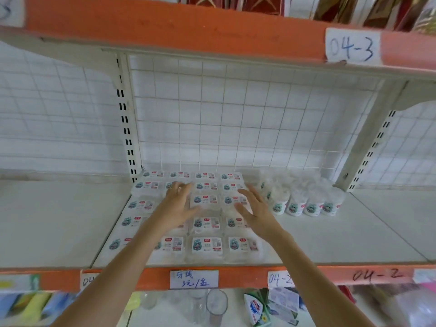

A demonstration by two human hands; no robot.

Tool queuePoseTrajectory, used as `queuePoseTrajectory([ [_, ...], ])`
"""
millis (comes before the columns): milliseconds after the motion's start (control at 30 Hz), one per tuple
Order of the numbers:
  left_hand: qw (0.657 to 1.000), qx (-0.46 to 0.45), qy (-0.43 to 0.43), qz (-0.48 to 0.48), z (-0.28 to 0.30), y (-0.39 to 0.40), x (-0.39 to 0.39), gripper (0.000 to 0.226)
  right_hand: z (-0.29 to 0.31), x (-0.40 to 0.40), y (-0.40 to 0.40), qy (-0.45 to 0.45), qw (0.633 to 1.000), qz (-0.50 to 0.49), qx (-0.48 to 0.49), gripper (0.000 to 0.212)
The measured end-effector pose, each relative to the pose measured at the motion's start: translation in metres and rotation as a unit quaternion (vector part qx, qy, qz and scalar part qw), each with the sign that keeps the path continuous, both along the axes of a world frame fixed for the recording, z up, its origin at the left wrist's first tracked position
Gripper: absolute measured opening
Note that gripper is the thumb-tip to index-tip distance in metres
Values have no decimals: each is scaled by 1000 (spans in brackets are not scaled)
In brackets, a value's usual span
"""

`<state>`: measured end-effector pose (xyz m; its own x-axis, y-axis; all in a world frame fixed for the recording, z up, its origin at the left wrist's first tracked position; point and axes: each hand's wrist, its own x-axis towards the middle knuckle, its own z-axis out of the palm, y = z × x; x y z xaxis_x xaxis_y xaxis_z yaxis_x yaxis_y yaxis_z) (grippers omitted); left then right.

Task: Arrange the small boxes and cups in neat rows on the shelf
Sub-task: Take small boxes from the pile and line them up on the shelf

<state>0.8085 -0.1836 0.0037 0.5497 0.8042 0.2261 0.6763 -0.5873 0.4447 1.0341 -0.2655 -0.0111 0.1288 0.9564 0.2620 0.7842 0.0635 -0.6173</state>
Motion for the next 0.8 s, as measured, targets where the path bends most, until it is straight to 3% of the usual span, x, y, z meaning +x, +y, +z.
queuePoseTrajectory([
  [133, 990, 118, 60, 53, 20, -38, -26, 51, 18, -18, -24, -129, 986, 73, 73, 49],
  [233, 976, 173, 72, 108, 18, -82, -48, 36, 22, -38, -49, -164, 974, 124, 96, 56],
  [300, 963, 207, 88, 150, 8, -120, -63, 31, 19, -52, -70, -196, 960, 156, 129, 46],
  [467, 944, 146, 173, 240, -29, -223, -92, 38, -11, -82, -123, -228, 930, 249, 145, 36],
  [600, 936, 38, 157, 312, -54, -299, -115, 36, -40, -117, -163, -219, 908, 338, 114, 35],
  [800, 885, 32, 162, 435, -71, -393, -164, 33, -63, -189, -201, -180, 883, 431, 46, 32],
])
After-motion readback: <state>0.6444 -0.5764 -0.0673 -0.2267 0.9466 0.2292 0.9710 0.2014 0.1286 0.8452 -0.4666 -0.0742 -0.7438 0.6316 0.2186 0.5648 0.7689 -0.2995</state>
